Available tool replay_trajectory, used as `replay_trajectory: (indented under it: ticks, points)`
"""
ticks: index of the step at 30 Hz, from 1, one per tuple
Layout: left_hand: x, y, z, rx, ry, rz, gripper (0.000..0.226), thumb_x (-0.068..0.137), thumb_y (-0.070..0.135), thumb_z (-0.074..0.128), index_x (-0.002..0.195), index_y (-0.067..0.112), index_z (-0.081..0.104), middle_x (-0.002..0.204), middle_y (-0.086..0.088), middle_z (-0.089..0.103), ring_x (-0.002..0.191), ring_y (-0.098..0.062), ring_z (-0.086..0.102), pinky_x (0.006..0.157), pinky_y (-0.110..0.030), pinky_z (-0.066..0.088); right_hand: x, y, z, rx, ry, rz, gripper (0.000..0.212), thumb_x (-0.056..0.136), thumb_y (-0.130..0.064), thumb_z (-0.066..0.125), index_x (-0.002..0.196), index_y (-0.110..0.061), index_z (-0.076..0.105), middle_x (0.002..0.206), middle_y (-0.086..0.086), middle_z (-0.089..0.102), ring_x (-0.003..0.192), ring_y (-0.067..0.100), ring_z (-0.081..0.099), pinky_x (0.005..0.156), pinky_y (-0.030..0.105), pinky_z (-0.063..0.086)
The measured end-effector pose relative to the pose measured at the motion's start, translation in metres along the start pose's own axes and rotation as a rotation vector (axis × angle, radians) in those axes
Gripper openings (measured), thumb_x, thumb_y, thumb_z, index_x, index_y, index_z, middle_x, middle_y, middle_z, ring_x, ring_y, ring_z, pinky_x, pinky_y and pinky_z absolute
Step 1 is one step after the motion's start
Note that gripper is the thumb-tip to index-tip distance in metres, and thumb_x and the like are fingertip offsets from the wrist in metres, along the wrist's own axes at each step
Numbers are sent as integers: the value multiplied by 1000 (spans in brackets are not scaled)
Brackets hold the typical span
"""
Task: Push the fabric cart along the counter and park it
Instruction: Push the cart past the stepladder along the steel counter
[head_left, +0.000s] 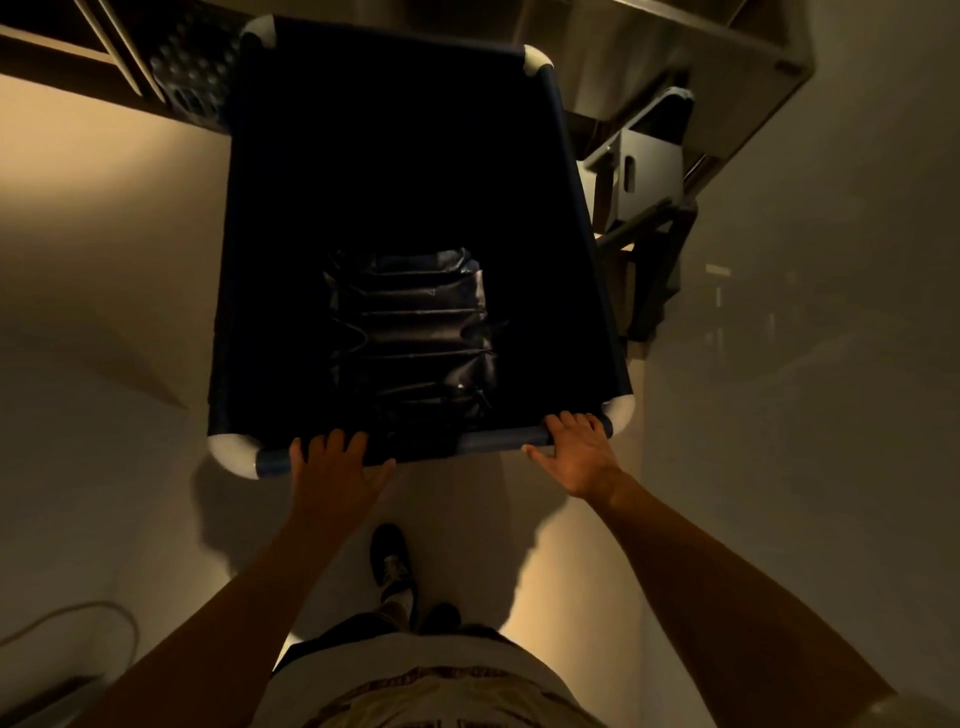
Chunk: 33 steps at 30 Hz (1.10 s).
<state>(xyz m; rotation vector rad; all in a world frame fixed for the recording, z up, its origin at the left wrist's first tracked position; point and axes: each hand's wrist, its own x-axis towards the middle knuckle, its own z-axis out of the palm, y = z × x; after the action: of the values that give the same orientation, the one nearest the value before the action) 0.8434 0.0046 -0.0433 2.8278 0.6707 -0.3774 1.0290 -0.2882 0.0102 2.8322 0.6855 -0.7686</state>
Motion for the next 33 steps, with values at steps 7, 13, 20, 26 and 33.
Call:
replay_trajectory:
  ticks: [7, 13, 20, 26, 33]
  points:
    - [44, -2, -16, -42, -62, -25, 65, 93, 69, 38, 132, 20, 56, 130, -13, 59, 124, -39, 51, 116, -62, 25, 37, -6, -25, 62, -1, 9, 66, 102, -62, 44, 153, -21, 44, 153, 6, 47, 145, 30, 40, 128, 45, 20]
    - [74, 0, -26, 6, -49, -47, 65, 93, 69, 40, 136, 23, 55, 132, -10, 59, 123, -36, 52, 115, -58, 27, 68, -3, -38, 77, 22, -14, 63, 101, -60, 47, 150, -21, 47, 147, 3, 51, 141, 26, 43, 126, 43, 21]
    - [111, 6, -40, -7, -80, -116, 67, 91, 73, 35, 140, 30, 49, 135, -5, 56, 130, -32, 48, 120, -56, 20, 108, 8, -53, -23, 69, -108, 65, 103, -66, 37, 148, -21, 49, 146, 1, 54, 140, 23, 46, 127, 41, 21]
    - [134, 14, -51, 1, -6, -146, 79, 84, 74, 26, 135, 23, 59, 127, -10, 63, 122, -37, 54, 117, -57, 25, 144, 11, -68, 12, 62, -142, 64, 104, -65, 35, 147, -20, 49, 145, 4, 53, 141, 26, 45, 129, 45, 19]
    - [168, 24, -66, 2, -87, -227, 72, 91, 71, 35, 143, 24, 51, 139, -12, 58, 131, -37, 49, 119, -58, 22, 187, 19, -88, 32, 52, -202, 63, 103, -65, 36, 144, -19, 49, 144, 5, 53, 141, 28, 44, 128, 47, 19]
